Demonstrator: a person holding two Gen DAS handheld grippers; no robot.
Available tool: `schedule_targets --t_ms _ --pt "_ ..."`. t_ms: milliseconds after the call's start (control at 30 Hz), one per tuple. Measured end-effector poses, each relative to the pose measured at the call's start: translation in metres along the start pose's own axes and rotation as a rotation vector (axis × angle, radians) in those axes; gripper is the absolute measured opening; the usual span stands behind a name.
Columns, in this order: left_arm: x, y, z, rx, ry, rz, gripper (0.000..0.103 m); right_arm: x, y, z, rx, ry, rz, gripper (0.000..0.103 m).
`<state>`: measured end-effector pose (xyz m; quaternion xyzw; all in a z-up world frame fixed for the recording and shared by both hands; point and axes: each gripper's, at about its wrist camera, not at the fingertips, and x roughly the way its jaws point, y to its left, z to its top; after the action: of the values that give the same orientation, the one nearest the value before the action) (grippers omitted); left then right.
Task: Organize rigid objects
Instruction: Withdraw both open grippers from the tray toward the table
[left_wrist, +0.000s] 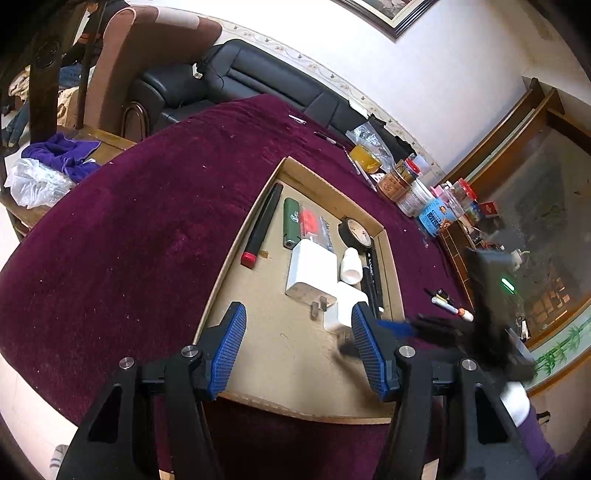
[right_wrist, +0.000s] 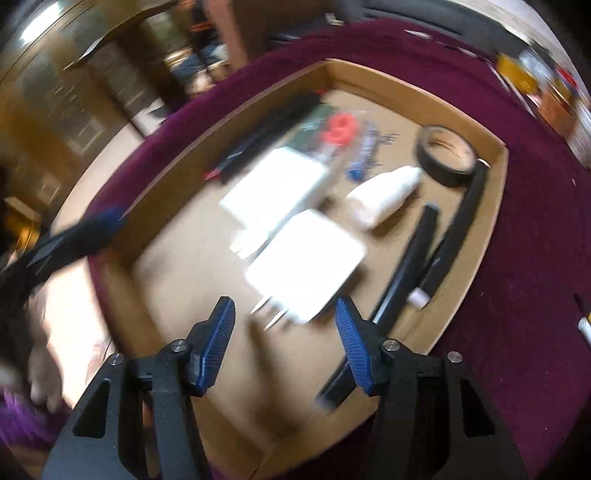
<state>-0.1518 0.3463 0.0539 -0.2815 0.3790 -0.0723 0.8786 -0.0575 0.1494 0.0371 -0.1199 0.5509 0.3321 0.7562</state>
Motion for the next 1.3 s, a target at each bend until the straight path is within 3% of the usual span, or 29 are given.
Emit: schedule_targets --t_ms 133,233,433,700,833,867,967,1067,1133,1300 --pt "-0.003 0.000 -0.001 0.008 -0.002 0.010 0.054 -0.009 -0.019 0.008 0.080 -0.068 0.011 0.055" --pt "-0.005 0.000 -0.002 0.007 -0.005 0.016 0.059 -0.043 -0.028 0.003 0.117 -0.176 0.017 0.056" --pt "0.002 -0.013 -0.007 0.039 0.025 0.005 0.059 -0.104 -0.060 -0.030 0.176 -0.324 -0.084 0.056" --pt "0.021 -0.071 -0.023 0.188 0.123 -0.009 0.059 -0.123 -0.163 -0.099 0.483 -0.324 -0.103 0.057" --pt "0.053 -0.093 -0.025 0.276 0.207 0.105 0.059 -0.132 -0.184 -0.129 0.563 -0.337 -0.099 0.057" --pt "0.066 -0.099 -0.025 0.315 0.232 0.159 0.057 -0.136 -0.186 -0.135 0.573 -0.346 -0.098 0.057" --pt "0.092 -0.108 -0.022 0.359 0.278 0.216 0.045 -0.149 -0.193 -0.149 0.593 -0.375 -0.096 0.057" --pt "0.115 -0.108 -0.015 0.335 0.308 0.243 0.039 -0.159 -0.200 -0.160 0.613 -0.397 -0.106 0.057" --pt "0.126 -0.112 -0.005 0.330 0.277 0.283 0.039 -0.164 -0.208 -0.168 0.643 -0.410 -0.111 0.057" --pt "0.137 -0.112 0.009 0.281 0.267 0.265 0.039 -0.177 -0.230 -0.189 0.698 -0.432 -0.121 0.057"
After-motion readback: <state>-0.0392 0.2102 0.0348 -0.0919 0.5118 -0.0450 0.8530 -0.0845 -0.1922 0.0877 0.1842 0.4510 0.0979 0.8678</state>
